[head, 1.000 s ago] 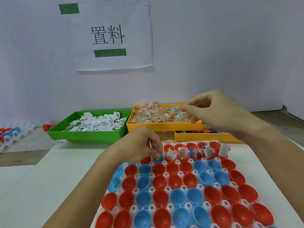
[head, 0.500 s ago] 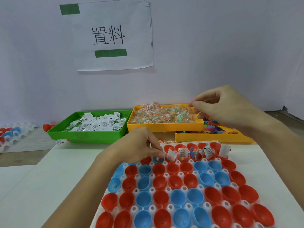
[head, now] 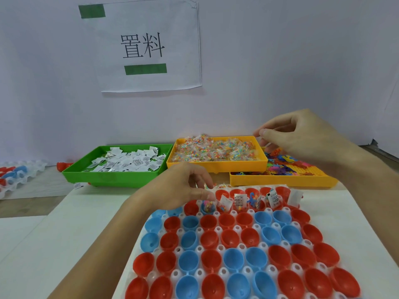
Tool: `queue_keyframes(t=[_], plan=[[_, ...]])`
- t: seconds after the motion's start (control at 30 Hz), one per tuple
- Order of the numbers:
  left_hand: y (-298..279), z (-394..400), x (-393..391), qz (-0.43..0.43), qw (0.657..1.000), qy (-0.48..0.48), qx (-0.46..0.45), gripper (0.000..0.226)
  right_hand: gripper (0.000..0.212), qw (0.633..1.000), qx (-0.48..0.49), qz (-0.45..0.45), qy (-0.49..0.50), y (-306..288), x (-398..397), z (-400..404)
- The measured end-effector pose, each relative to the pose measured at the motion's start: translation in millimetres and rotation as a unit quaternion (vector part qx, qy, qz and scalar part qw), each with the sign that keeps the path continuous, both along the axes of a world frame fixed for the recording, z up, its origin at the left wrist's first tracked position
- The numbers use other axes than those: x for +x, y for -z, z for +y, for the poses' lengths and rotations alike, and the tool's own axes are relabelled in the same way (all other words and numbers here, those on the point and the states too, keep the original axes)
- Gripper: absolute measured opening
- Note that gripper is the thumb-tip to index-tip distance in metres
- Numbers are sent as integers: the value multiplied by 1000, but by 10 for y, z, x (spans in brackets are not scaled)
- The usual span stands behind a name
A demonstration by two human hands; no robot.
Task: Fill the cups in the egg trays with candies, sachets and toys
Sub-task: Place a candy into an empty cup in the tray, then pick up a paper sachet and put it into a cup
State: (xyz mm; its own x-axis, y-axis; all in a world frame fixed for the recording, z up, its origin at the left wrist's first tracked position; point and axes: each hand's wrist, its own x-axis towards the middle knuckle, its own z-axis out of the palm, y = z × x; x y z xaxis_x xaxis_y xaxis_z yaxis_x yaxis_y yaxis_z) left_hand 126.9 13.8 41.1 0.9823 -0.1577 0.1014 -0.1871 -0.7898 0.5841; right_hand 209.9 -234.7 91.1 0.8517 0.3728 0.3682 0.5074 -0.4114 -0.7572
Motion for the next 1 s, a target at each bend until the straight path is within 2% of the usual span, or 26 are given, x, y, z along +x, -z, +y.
queue_keyframes(t=[0.07, 0.13, 0.2, 0.27, 0.3, 0.37, 0.43, 0.47, 0.6, 0.67, 0.8, 1.0], plan=[[-29, 45, 5, -19, 1000, -6, -12, 7, 16, 1000, -6, -4, 3, -9, 2, -11], [-34, 141, 29, -67, 996, -59, -26, 9, 17, 1000, -10, -6, 7, -19, 3, -19], [-15, 298, 57, -151, 973, -174, -10, 13, 17, 1000, -10, -5, 10, -23, 4, -26], [35, 489, 53, -202, 933, -296, 18, 20, 16, 1000, -9, -6, 11, -20, 5, -28], [71, 583, 39, -193, 921, -336, 33, 25, 16, 1000, -10, -6, 11, -17, 4, -27], [162, 726, 7, -112, 910, -386, 97, 36, 16, 1000, -8, -3, 12, -13, 0, -20], [251, 784, -6, -36, 900, -406, 154, 48, 17, 1000, -7, 0, 11, -8, -5, -10], [278, 794, 4, -27, 898, -408, 164, 54, 17, 1000, -7, 0, 11, -6, -8, -6], [304, 782, 59, -60, 889, -426, 155, 60, 16, 1000, -9, -3, 15, 6, -17, 8], [297, 772, 70, -75, 885, -436, 145, 54, 16, 1000, -13, -3, 13, 8, -23, 15], [235, 720, 47, -115, 888, -432, 105, 28, 16, 1000, -13, -1, 10, 12, -35, 23], [201, 796, 4, -145, 893, -424, 51, 21, 15, 1000, -14, 1, 9, 21, -30, 35]])
